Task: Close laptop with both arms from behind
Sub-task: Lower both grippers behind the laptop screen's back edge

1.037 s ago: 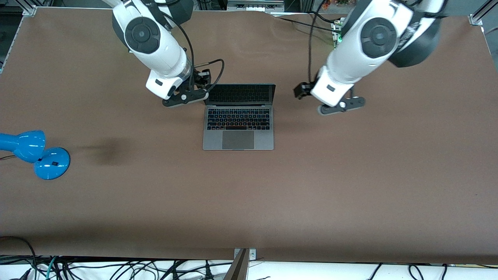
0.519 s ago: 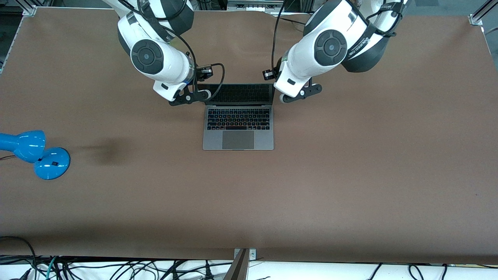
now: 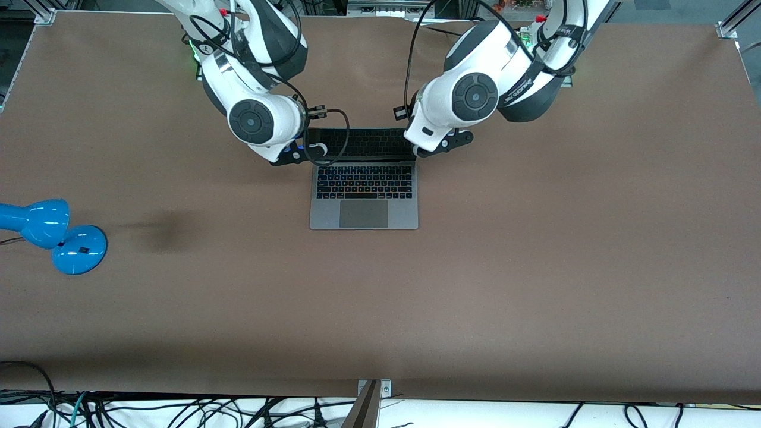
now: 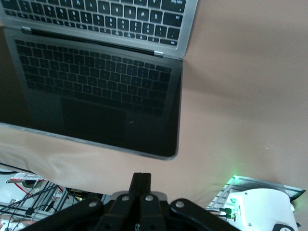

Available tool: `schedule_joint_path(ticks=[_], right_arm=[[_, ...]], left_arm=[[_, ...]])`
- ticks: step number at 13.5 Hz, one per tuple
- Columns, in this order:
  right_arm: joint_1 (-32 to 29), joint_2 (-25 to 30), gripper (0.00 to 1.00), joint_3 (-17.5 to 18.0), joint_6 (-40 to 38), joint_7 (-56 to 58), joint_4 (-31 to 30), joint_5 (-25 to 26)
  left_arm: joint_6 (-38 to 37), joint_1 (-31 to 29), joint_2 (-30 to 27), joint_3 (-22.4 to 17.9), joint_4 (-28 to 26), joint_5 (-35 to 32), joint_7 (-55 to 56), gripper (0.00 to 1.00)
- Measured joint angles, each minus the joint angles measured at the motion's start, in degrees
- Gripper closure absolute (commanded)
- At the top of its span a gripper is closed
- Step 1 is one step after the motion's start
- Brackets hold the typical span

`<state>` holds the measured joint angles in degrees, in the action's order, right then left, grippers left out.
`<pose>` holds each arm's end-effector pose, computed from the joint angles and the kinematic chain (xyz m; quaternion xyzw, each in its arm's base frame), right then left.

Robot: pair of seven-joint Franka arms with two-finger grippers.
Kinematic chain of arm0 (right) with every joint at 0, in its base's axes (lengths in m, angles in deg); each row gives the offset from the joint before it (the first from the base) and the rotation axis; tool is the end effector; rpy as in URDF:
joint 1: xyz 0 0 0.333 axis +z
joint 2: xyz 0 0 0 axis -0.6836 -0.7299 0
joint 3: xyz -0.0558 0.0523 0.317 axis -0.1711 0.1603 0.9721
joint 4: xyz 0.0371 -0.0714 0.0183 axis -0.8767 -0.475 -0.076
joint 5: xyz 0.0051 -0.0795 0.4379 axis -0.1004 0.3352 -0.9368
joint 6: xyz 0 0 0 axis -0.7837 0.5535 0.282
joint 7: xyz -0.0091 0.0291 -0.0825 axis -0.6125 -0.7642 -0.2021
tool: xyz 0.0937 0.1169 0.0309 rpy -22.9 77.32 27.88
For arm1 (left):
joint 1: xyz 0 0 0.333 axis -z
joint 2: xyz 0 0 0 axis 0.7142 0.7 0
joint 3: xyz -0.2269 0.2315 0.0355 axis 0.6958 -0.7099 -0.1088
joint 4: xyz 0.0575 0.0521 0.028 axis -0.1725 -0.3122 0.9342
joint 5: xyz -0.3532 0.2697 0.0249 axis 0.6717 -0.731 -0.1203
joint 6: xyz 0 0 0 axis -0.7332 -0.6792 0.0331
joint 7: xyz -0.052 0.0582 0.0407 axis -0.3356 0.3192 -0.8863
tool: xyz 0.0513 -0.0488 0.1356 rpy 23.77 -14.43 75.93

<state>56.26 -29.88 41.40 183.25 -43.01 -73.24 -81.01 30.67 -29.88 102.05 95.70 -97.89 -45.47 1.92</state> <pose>0.4616 0.3709 0.3018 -0.9512 -0.0870 0.2930 0.0413 0.4606 -0.4567 0.3460 0.9400 0.1769 -0.2845 0.0644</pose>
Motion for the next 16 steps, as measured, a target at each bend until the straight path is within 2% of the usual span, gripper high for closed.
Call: schedule_joint_path(ticks=[7, 16], right_arm=[[0.6, -0.5, 1.0, 0.0, 0.1, 0.1, 0.0, -0.1], [0.2, -0.6, 1.0, -1.1, 8.6, 0.7, 0.1, 0.5]], left_arm=[[3.0, 1.4, 3.7, 0.0, -1.0, -1.2, 0.0, 1.0], [10.9, 1.1, 6.7, -0.3, -0.6, -6.1, 0.0, 1.0]])
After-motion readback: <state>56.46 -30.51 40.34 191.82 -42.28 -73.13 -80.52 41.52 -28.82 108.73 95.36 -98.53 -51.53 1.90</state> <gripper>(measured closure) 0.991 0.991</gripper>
